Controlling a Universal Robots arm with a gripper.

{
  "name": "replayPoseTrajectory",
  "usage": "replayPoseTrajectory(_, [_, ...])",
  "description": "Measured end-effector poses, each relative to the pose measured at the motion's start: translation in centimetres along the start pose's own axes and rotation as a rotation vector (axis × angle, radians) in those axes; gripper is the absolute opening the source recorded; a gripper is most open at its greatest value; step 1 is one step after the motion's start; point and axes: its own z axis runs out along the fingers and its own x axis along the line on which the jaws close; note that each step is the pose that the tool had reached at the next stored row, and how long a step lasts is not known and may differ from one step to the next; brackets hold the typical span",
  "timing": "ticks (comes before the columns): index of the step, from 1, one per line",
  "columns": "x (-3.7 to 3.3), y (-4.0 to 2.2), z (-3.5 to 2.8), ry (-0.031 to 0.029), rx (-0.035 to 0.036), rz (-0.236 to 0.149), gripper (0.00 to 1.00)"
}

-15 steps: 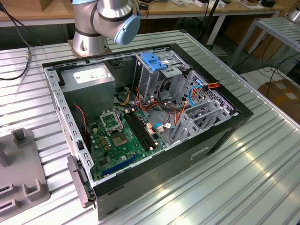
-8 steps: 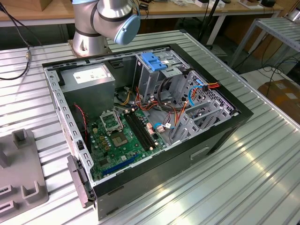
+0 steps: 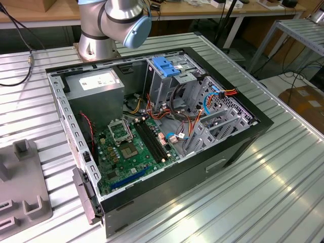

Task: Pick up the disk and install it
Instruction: 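Pick up the disk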

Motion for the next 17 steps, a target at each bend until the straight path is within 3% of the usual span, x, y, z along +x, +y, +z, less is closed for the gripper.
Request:
replayPoseTrajectory(13, [0.00,0.00,-0.02,0.0000,0.0004,-0.025,0.37])
replayPoseTrajectory(17, [0.01,0.00,-0.52,0.0001,0.0004,-0.025,0.37])
